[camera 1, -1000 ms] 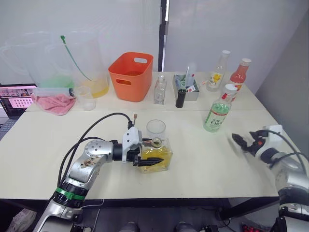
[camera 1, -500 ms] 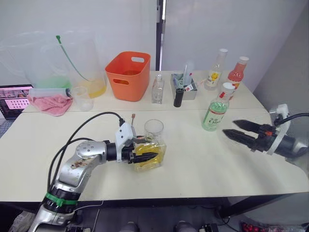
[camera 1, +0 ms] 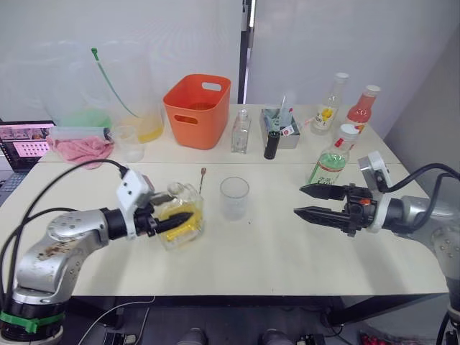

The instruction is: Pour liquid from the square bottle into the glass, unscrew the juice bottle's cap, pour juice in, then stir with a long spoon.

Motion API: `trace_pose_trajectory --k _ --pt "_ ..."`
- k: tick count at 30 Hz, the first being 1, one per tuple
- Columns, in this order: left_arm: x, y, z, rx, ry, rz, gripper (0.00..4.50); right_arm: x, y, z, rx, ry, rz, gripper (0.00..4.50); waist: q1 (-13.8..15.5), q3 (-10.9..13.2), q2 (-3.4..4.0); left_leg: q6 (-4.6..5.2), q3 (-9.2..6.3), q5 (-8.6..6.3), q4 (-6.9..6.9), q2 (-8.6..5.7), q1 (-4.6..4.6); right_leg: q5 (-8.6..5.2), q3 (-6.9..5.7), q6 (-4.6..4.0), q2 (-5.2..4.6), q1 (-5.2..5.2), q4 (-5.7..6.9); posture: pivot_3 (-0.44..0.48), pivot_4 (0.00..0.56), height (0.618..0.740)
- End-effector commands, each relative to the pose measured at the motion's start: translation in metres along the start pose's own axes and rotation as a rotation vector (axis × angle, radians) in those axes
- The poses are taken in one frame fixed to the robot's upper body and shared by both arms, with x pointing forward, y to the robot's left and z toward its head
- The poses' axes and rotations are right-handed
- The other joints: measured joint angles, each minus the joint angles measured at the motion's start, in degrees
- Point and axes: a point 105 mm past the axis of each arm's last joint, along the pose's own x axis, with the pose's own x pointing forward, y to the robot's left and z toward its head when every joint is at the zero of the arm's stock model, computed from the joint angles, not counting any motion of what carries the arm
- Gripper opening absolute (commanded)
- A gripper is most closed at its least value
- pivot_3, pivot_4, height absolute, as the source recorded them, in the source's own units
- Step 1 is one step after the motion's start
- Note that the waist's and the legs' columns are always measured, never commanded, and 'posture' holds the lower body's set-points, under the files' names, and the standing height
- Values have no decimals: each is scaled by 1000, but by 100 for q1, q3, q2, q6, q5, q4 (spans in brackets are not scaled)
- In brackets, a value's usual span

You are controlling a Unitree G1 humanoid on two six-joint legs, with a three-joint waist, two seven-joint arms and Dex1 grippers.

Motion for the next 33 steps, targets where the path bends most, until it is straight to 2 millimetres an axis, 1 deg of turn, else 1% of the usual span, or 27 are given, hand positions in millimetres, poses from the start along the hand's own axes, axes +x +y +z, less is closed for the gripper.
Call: trace_pose_trajectory --k 1,3,5,8,11,13,15,18,21,23,27,30,33 --pt "-8 22 36 121 -71 104 2809 5 -4 9 -82 -28 -19 4473 19 4 -6 0 -1 0 0 0 -1 0 -2 0 0 0 -1 0 150 740" --pt "-1 35 39 167 -53 173 2809 9 -12 10 -109 -40 -71 4473 25 6 -9 0 -1 0 0 -3 -5 0 -2 0 -2 -4 -1 0 150 740" --pt "10 45 47 177 -67 215 2809 12 -11 11 -132 -40 -68 4473 46 8 -11 -1 -2 1 0 -3 -8 1 -3 0 -2 -7 1 0 150 740" --pt "25 48 57 209 -82 218 2809 13 -6 12 -145 -42 -60 4473 51 16 -27 -2 -8 1 1 -4 -25 2 -11 -1 -1 -20 1 0 150 740" --pt "43 52 59 243 -59 220 2809 13 1 13 -159 -46 -62 4473 53 17 -29 -2 -11 1 6 -9 -61 5 -10 -1 -5 -63 16 0 150 740" --pt "61 47 62 318 -83 196 2809 12 7 15 -177 -47 -77 4473 49 18 -31 -2 -14 1 27 -13 -93 7 -9 -2 -7 -98 82 0 150 740" --pt "72 43 61 378 -86 168 2809 13 9 16 -184 -48 -88 4473 37 19 -32 -2 -15 1 30 -16 -96 7 -10 -2 -9 -101 83 0 150 740" --pt "85 39 60 422 -85 136 2809 14 11 17 -186 -52 -107 4473 2 20 -34 -3 -13 2 31 -16 -97 7 -8 -2 -8 -104 76 0 150 740" --pt "98 39 69 500 -110 145 2809 11 15 16 -198 -44 -130 4473 14 22 -36 -5 -15 4 31 -15 -93 6 -8 -2 -5 -105 68 0 150 740" --pt "107 36 73 586 -124 148 2809 9 21 15 -195 -50 -123 4473 22 22 -37 -6 -15 4 33 -16 -94 6 -9 -2 -6 -105 69 0 150 740" --pt "116 32 75 718 -143 151 2809 7 26 14 -194 -58 -131 4473 15 22 -38 -6 -15 4 35 -18 -95 6 -8 -2 -8 -106 72 0 150 740" --pt "121 30 72 854 -132 149 2809 6 27 15 -198 -65 -147 4473 15 22 -37 -6 -15 4 35 -18 -94 6 -8 -2 -8 -106 73 0 150 740" --pt "123 29 68 931 -127 148 2809 6 31 15 -207 -72 -133 4473 11 22 -38 -6 -14 5 35 -19 -94 6 -7 -2 -8 -106 74 0 150 740"
